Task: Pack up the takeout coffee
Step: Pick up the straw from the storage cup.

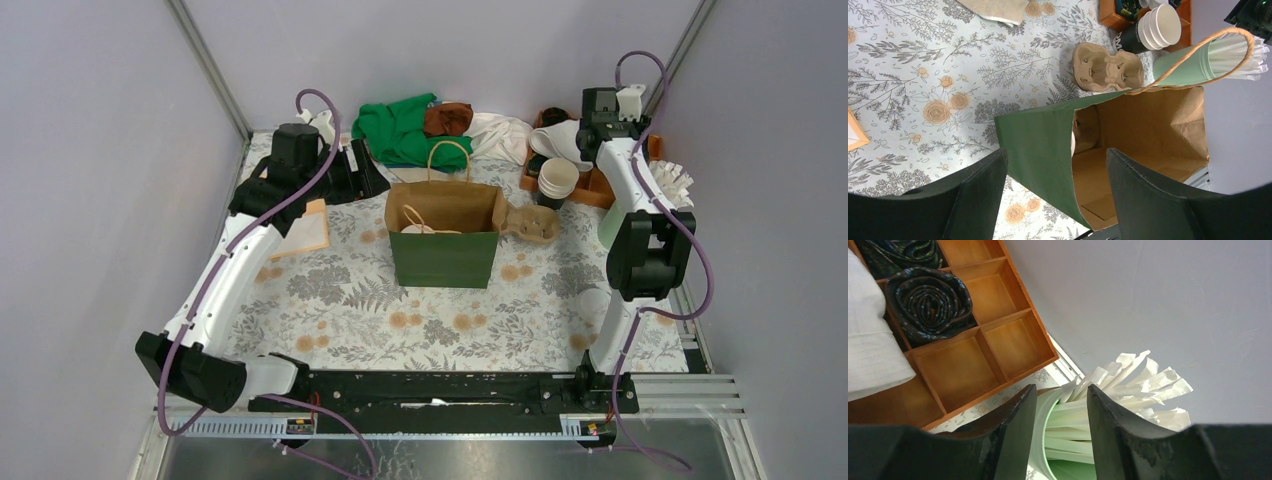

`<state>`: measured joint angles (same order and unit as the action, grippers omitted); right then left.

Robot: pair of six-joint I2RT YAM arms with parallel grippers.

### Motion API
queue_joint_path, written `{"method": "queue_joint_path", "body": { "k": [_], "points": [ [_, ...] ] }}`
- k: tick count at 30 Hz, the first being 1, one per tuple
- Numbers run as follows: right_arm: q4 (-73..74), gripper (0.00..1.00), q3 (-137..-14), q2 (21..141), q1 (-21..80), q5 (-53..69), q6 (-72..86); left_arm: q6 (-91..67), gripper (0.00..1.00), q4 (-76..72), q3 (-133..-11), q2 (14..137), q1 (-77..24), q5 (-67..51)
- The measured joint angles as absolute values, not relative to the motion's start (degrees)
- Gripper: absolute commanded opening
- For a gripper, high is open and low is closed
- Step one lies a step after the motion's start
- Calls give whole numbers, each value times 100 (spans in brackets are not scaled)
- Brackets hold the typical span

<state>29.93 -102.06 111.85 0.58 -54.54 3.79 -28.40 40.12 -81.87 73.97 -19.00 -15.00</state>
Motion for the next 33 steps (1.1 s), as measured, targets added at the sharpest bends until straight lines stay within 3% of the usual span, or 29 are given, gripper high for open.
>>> {"method": "queue_joint_path", "body": {
  "k": [4, 10, 21, 33],
  "points": [
    [2921, 39, -10116, 11187, 58, -5551, 272, -2856, 76, 3942, -8184, 7397, -1890, -1531],
    [2650, 0, -9854, 11185, 58, -5787, 8, -2862, 76, 3887, -8125, 7397, -1859, -1570],
    [2324, 0, -9974, 11056, 58, -6034, -427, -2971, 75, 3813, -7985, 7363, -1841, -1608],
    [1721, 0, -11048, 10556, 582, -6381, -1448, -3249, 74, 3601, -7607, 6936, -1841, -1629]
  ]
}}
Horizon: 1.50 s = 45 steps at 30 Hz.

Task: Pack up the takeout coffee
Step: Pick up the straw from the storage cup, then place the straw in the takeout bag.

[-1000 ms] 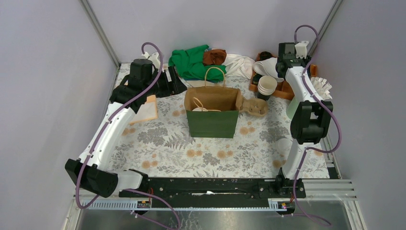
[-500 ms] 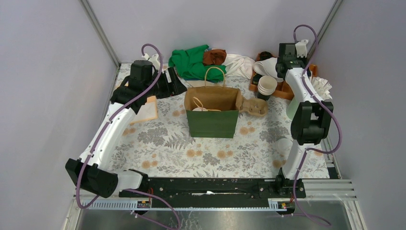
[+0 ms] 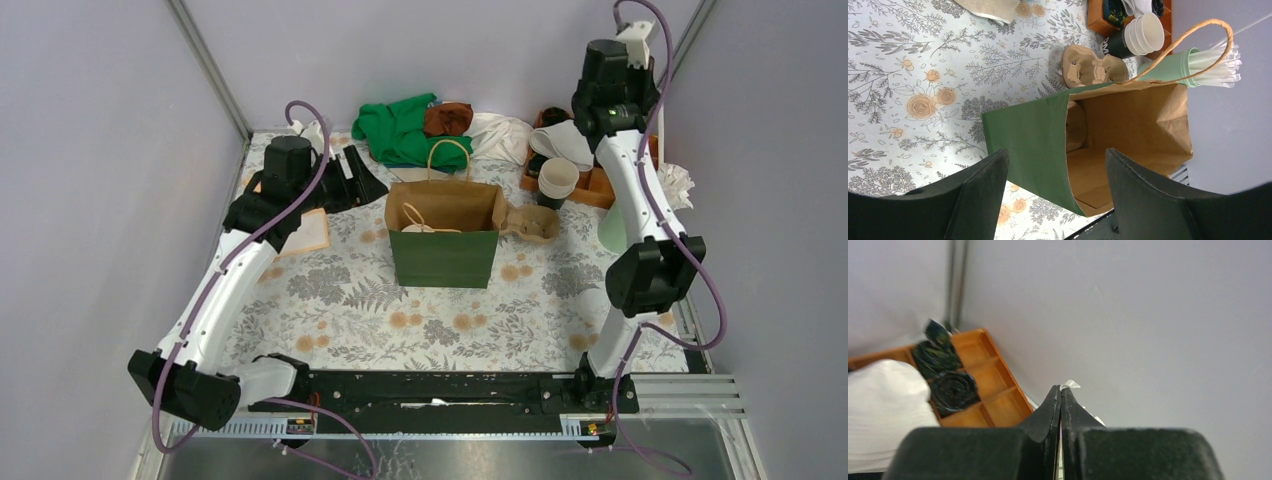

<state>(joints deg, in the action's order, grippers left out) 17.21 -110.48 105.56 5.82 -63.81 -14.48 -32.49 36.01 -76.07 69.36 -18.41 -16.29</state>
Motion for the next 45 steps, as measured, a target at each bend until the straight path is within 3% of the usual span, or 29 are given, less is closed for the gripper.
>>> {"method": "queue_joint_path", "body": {
  "k": [5, 11, 21, 33, 45],
  "points": [
    [1505, 0, -11622, 10357, 1243, -6530, -1850, -3417, 74, 3575, -7535, 6805, -1841, -1632],
    [2423, 0, -12556, 10186, 1990, -6423, -1452, -3564, 74, 3527, -7439, 6707, -1841, -1649],
    [3898, 0, -13028, 9212, 3098, -4794, -397, -3586, 74, 3507, -7478, 6733, -1837, -1653],
    [4292, 0, -11690, 6632, 3092, -1385, 1057, -3686, 73, 3557, -8071, 7144, -1837, -1767],
    [3701, 0, -9854, 6598, 3092, -38, 1170, -3649, 73, 3789, -8573, 7349, -1837, -1695]
  ]
}}
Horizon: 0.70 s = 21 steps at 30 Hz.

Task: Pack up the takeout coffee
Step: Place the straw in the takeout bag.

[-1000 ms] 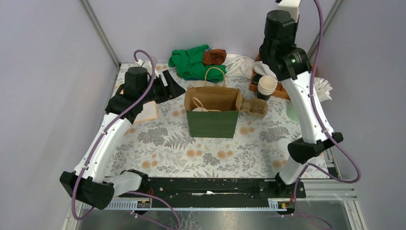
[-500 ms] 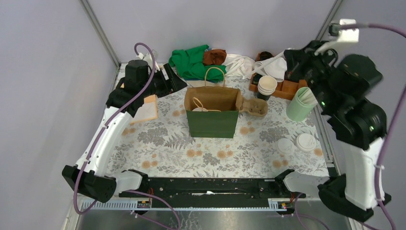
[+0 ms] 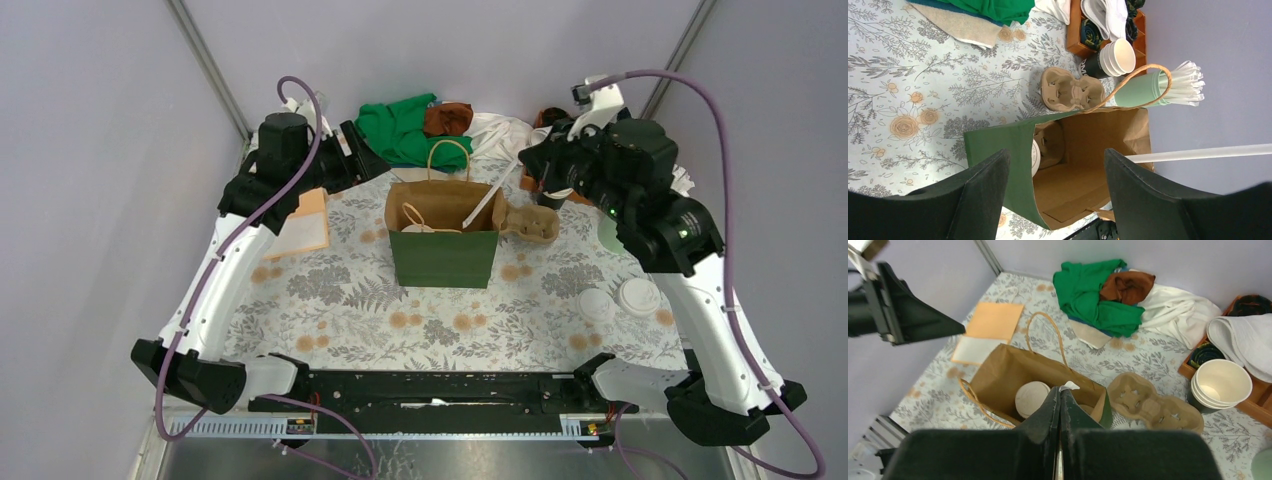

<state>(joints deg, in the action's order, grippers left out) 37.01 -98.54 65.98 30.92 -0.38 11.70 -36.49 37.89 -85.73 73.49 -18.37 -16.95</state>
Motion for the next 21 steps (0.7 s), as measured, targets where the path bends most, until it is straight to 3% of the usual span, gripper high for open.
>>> {"method": "queue_joint_path", "body": {
  "k": [3, 4, 7, 9, 12, 18, 21],
  "points": [
    [3529, 0, -9504, 6615, 3092, 56, 974, -3603, 73, 3846, -8661, 7363, -1837, -1625],
    [3448, 8, -9437, 6615, 3092, 113, 908, -3594, 73, 3865, -8683, 7367, -1837, -1612],
    [3221, 64, -9288, 6617, 3092, 357, 773, -3551, 76, 3938, -8731, 7373, -1837, -1581],
    [3118, 91, -9231, 6622, 3092, 617, 681, -3487, 78, 3942, -8731, 7376, -1837, -1566],
    [2991, 99, -9181, 6628, 3092, 895, 563, -3371, 81, 3940, -8731, 7373, -1837, -1505],
    [3033, 100, -9091, 6606, 3092, 585, 473, -3168, 87, 3872, -8517, 7179, -1837, -1284],
    [3166, 100, -8978, 6547, 3092, -78, 489, -3157, 98, 3791, -8235, 6936, -1837, -1015]
  ]
}}
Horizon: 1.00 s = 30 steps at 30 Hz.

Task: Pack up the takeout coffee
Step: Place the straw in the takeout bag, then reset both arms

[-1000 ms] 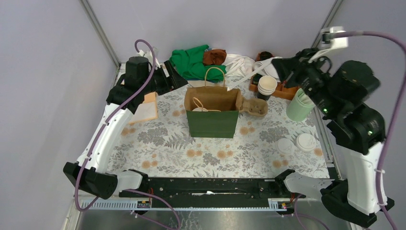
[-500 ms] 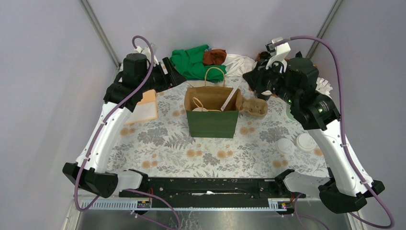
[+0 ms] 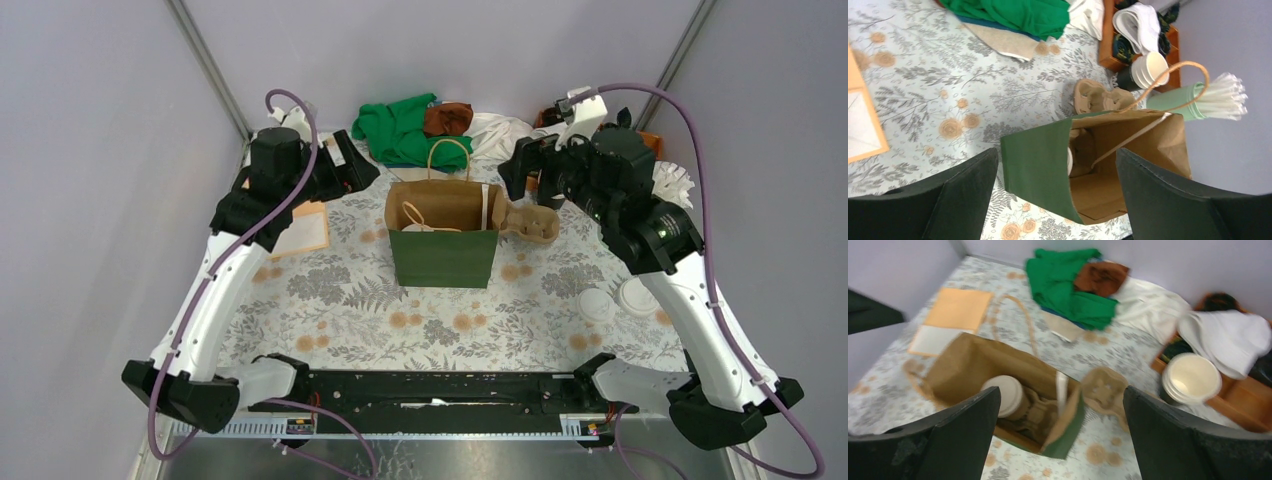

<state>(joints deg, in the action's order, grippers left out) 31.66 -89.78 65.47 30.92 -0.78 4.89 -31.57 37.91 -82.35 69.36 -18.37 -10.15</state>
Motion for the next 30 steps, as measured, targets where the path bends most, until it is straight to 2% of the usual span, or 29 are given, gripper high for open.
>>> {"method": "queue_joint_path", "body": {
  "k": [5, 13, 20, 30],
  "points": [
    [3321, 100, -8272, 6132, 2853, -1024, 582, -3323, 99, 3583, -7529, 6442, -1804, -285],
    [3336, 100, -6396, 5216, 1450, -1142, 1278, -3885, 99, 3111, -6077, 5804, -1444, 563],
    [3142, 100, -4984, 4681, 1387, -1133, 1750, -4265, 99, 2515, -4757, 5210, -1411, 1090],
    [1702, 100, -3312, 4106, 1385, -1085, 1406, -4025, 99, 1374, -4016, 5179, -1411, 1599]
  ]
}}
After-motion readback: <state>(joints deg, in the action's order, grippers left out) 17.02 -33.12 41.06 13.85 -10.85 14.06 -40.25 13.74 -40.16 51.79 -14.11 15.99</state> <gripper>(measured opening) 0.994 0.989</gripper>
